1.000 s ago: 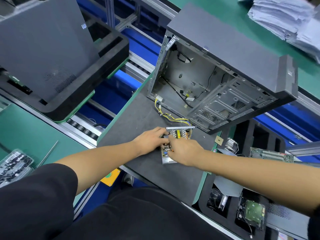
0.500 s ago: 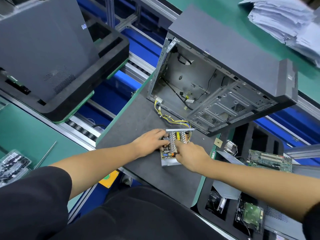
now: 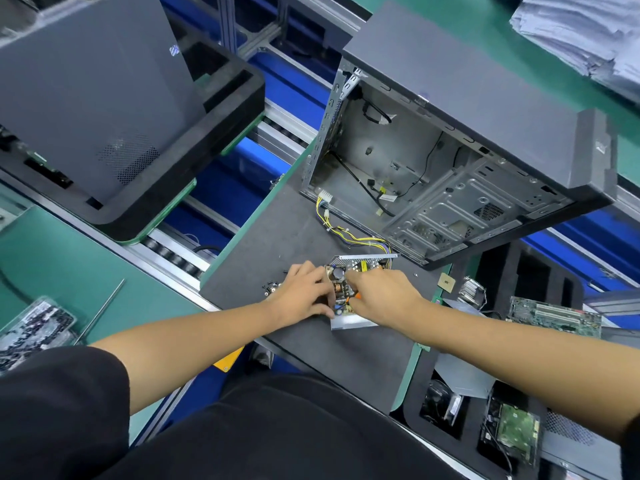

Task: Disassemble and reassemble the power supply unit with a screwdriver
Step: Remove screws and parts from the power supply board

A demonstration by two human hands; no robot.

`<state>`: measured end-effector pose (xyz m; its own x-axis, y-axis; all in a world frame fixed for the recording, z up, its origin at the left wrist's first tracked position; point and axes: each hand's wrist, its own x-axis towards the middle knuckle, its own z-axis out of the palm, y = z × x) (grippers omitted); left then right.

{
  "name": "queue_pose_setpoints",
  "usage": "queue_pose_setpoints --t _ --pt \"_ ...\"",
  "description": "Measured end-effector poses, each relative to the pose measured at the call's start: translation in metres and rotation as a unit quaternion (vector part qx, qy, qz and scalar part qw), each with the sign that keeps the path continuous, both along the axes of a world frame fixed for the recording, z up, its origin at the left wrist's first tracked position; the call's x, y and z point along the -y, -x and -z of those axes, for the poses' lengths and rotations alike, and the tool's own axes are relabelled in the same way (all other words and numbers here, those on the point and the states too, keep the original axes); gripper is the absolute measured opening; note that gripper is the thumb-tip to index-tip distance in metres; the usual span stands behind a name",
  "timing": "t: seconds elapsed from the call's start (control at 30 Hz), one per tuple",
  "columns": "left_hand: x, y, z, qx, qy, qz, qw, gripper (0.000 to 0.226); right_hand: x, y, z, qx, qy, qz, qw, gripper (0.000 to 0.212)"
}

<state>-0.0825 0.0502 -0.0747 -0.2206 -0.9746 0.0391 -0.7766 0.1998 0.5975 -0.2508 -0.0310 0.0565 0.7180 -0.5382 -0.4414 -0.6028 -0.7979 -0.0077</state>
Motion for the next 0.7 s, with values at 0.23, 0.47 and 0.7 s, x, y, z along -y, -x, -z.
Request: queue_pose_setpoints --t 0.23,0.47,0.7 --pt "-0.019 0.021 0.006 0.003 -0.030 -0.075 0.997 0.024 0.006 0.004 -0.001 -0.033 0.049 -0.179 0.982 0.035" --pt "-0.028 0.037 0.002 0.015 -0.026 -0.136 0.990 0.016 0.020 0.005 -0.013 -0.063 0.002 -0.430 0.901 0.024" --pt "-0.028 0.038 0.000 0.038 -0.034 -0.132 0.990 0.019 -0.008 -0.003 -0.006 -0.033 -0.019 -0.254 0.966 0.021"
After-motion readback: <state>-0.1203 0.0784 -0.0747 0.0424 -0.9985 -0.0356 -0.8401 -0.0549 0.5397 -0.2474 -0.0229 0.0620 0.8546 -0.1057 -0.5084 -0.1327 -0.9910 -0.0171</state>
